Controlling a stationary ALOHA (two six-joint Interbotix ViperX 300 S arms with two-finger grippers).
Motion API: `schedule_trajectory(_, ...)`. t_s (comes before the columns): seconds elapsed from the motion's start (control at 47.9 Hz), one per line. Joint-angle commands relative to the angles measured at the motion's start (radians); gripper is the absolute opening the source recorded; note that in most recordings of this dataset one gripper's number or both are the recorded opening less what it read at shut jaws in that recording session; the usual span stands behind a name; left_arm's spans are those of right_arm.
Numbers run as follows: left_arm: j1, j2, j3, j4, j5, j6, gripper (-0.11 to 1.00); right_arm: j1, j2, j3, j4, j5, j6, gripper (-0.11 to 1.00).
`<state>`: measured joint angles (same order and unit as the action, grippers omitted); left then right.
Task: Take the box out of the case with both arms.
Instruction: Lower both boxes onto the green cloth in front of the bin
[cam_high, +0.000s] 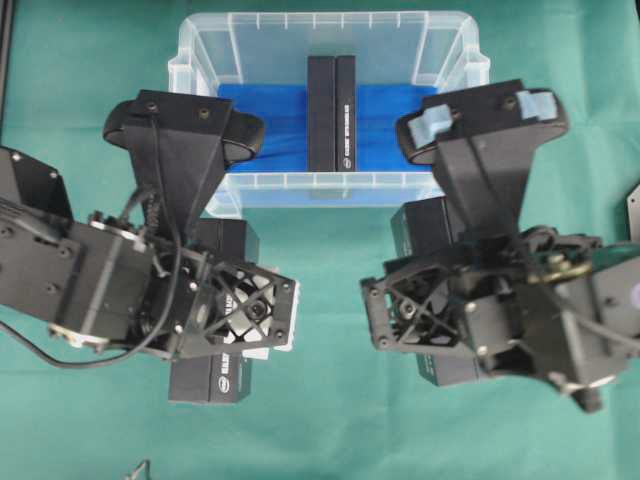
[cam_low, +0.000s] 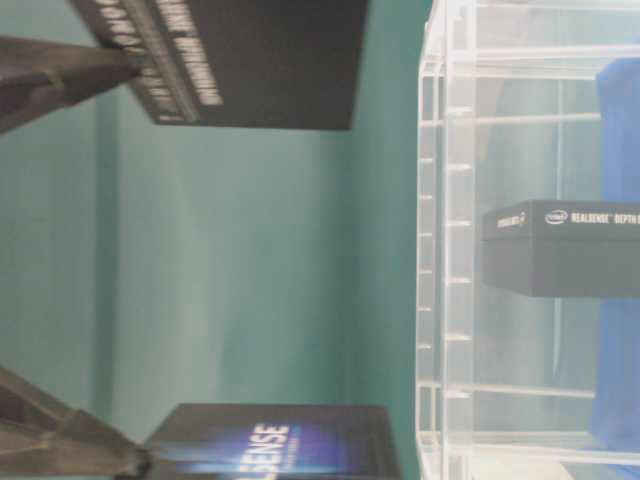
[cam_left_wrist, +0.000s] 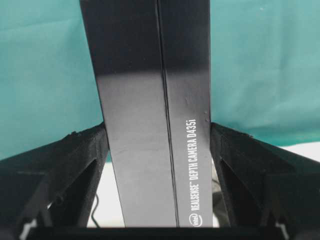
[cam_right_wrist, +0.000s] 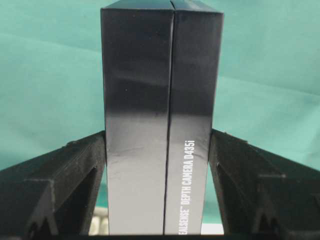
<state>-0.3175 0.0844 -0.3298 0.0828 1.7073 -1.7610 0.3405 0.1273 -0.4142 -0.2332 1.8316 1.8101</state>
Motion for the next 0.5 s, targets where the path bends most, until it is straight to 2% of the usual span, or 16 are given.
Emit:
schedule_trajectory(0.0,-0.009,-0.025,0.018,0.015,-0.023,-0.003,0.63,0.006,-0.015,0.011,0.0,-0.025,0.005,0.68)
schedule_trajectory(0.188,-0.018,-0.034,0.13,0.017,-0.118,-0.012,0.63,0.006,-0.015,0.104,0.018,-0.112,0.029,0.67)
schedule_trajectory(0.355,-0.029,-0.066,0.265,0.023,-0.244,-0.074,0.63,0.006,-0.015,0.21,0.043,-0.215,0.055,0.67)
schedule_trajectory(0.48,-0.038,-0.086,0.37,0.023,-0.348,-0.112,0.63,0.006,-0.015,0.285,0.043,-0.305,0.078,0.67)
